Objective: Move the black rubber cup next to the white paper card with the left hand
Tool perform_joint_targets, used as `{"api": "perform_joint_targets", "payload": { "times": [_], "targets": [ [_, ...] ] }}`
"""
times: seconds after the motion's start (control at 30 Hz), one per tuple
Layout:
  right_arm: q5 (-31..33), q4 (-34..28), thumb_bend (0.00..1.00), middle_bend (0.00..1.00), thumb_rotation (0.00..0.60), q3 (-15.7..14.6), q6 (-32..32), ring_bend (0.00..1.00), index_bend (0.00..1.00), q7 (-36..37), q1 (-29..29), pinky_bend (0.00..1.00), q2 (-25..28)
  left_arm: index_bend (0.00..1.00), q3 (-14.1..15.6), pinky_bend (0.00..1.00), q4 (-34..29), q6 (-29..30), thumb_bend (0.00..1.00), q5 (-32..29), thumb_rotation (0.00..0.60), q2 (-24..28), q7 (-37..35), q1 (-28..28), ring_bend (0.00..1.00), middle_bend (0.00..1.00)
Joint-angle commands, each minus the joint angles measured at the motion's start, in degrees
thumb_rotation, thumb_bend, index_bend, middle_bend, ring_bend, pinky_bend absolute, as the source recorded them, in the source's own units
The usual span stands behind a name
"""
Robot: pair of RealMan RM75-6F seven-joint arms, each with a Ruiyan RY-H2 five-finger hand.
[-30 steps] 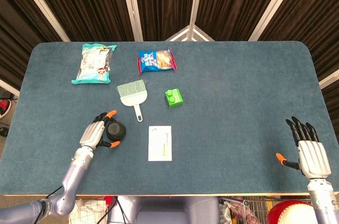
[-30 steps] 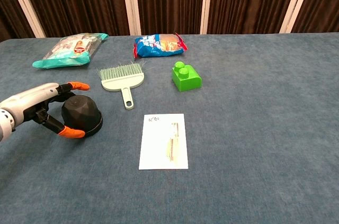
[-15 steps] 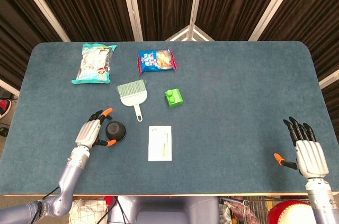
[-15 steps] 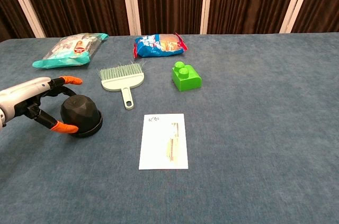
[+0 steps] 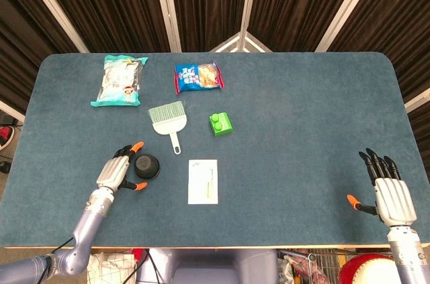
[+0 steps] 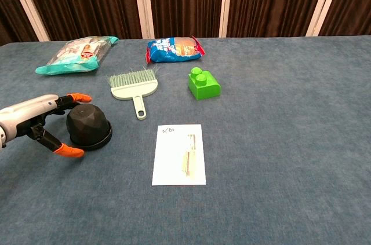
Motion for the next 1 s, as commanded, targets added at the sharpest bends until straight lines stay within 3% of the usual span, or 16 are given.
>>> {"api": "perform_joint_targets", "payload": {
  "times": [0.03,0.5,0.87,1.0],
  "targets": [
    [-0.1,0.0,0.22,0.04,0.600,-0.1,0.1,0.11,0.08,0.2,-0.1,0.04,0.0,0.06,0.2,0.00,0.7,0.2,0.22,0.7,0.600,-0.4,-0.8,0.2,0.00,0.14],
    [-0.1,0.3,0.22,0.04,0.600,-0.1,-0.4,0.11,0.08,1.1,0.2,0.04,-0.1,0.06,0.4,0.00,3.6,0.1,0.37,3.1,0.600,-2.5,-4.3,0.3,0.00,0.22],
    [-0.1,0.4,0.22,0.04,0.600,-0.3,-1.1,0.11,0.08,1.4,0.5,0.04,-0.2,0.06,0.5,0.00,5.4,-0.3,0.38,4.4,0.600,-3.3,-6.6,0.3,0.00,0.23],
    [0.2,0.3,0.22,0.04,0.600,-0.2,-1.4,0.11,0.08,1.4,0.6,0.04,-0.1,0.07,0.4,0.00,5.7,-0.4,0.44,4.8,0.600,-3.6,-7.1,0.2,0.00,0.26]
  ]
}}
